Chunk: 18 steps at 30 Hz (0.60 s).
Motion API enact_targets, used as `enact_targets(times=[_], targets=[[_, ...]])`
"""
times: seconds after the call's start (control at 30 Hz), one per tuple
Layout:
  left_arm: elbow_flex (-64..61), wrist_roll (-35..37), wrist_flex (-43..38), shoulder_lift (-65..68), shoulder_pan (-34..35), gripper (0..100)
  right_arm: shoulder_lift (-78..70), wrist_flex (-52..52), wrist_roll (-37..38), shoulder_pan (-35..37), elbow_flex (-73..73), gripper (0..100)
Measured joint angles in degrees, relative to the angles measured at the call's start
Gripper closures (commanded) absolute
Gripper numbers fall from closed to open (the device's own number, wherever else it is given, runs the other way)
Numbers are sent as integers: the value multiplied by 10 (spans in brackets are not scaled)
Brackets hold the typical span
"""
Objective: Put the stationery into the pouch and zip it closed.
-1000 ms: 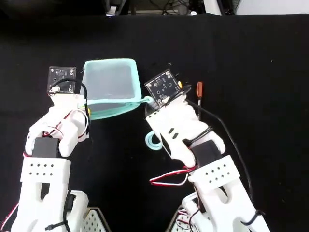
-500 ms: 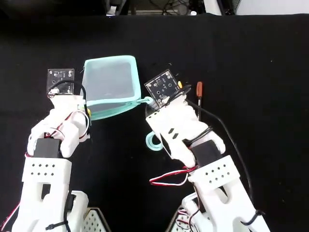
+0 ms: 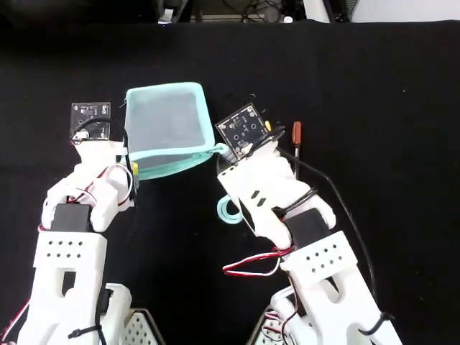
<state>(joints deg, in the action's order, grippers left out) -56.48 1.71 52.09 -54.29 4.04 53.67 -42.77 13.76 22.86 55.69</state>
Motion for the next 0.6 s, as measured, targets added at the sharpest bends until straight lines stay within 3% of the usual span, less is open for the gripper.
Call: enact_targets(times=[0.17,0.23,0.3,0.6], targets=[[-32,0,-50,0,0,893,0,0,0,0,0,986],[-44,0,-67,0,0,963,0,0,0,0,0,986],[-47,0,-73,0,0,960,0,0,0,0,0,986],[-29,2,-42,0,0,969,0,0,2,0,0,986]])
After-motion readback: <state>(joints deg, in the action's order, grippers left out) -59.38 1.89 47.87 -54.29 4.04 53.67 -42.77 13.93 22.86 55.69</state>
